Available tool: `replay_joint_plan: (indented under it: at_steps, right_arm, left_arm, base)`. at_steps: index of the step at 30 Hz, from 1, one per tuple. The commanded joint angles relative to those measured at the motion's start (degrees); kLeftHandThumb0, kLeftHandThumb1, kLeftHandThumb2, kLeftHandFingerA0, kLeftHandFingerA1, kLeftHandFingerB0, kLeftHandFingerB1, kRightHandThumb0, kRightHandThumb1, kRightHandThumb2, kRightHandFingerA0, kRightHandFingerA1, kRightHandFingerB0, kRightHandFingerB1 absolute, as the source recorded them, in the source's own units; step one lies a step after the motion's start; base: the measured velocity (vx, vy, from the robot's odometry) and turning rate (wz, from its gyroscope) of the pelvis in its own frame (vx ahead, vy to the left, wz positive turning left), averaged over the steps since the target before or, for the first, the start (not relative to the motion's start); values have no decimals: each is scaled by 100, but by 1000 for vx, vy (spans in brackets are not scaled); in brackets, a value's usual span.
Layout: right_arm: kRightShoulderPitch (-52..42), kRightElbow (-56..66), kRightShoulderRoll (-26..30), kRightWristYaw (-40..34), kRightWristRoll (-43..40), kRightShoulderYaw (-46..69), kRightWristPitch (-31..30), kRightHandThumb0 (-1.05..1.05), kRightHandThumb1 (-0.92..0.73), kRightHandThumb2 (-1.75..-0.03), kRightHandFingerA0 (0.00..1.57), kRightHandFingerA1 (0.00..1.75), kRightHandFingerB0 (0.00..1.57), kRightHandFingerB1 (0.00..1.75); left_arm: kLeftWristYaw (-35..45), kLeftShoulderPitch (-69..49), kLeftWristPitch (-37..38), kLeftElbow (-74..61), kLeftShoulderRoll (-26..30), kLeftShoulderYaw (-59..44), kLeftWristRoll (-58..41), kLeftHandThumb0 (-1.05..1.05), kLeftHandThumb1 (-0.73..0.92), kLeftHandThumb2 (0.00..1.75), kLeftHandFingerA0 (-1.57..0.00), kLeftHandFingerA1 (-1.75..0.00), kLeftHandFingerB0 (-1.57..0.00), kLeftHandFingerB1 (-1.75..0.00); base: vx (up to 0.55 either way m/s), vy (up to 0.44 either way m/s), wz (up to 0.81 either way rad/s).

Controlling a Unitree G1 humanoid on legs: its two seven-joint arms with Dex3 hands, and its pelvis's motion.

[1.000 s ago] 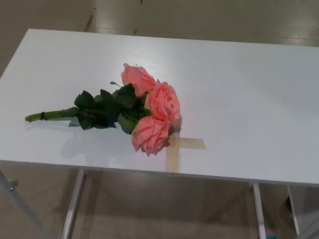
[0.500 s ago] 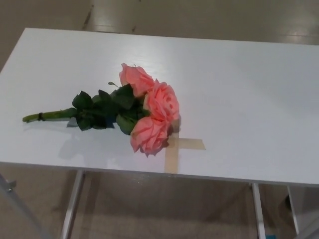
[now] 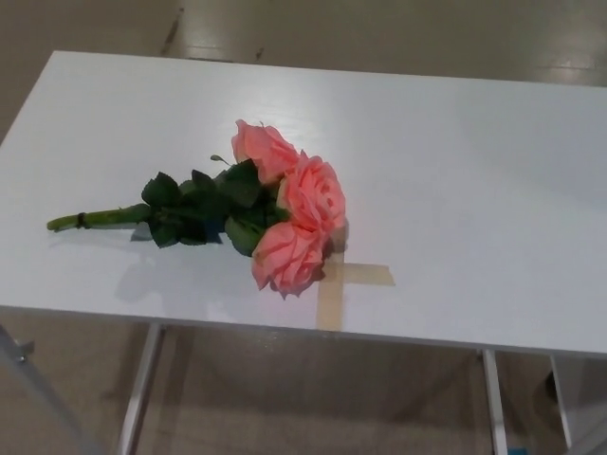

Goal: Use the left hand to pick up the rose and passes it to a human.

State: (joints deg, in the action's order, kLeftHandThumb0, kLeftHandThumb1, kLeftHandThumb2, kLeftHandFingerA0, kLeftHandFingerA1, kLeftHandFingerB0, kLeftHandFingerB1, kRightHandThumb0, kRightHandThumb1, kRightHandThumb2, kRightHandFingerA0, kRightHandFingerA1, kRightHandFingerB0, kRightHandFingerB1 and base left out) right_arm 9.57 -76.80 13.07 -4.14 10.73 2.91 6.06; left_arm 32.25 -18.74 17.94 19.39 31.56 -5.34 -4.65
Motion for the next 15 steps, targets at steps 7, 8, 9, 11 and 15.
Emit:
replay_joint_plan:
  at_steps: [7, 8, 9, 11, 15]
  right_arm:
    - [52, -32, 98, -14, 19, -26, -35, -56, -63, -60, 56, 42, 44, 37]
    - [65, -32, 93, -13, 14, -23, -41, -55, -63, -60, 57, 42, 44, 37]
    - [84, -30, 87, -11, 7, -17, -50, -55, -63, -60, 57, 42, 44, 37]
    - [84, -41, 90, -1, 15, -22, -60, -55, -63, -60, 58, 43, 45, 37]
    - [7, -43, 92, 3, 19, -29, -45, -54, -63, -60, 58, 43, 45, 37]
  left_arm:
    - [1483, -1111, -249, -3901, 775, -399, -2212, -54, 38, 66, -17, -37, -43, -43]
    - [1385, -1085, -233, -4095, 769, -477, -2247, -55, 38, 66, -12, -36, -39, -41]
    - [1241, -1039, -196, -4371, 758, -589, -2296, -55, 38, 66, -12, -36, -39, -41]
    - [922, -911, -145, -4760, 661, -760, -2219, -59, 38, 67, -10, -35, -30, -39]
    - [858, -923, -255, -4908, 561, -840, -2243, -60, 39, 68, -11, -34, -26, -38]
  base:
    - [0, 0, 0]
    - [0, 0, 0]
    - [0, 0, 0]
    - [0, 0, 0]
    - [0, 0, 0]
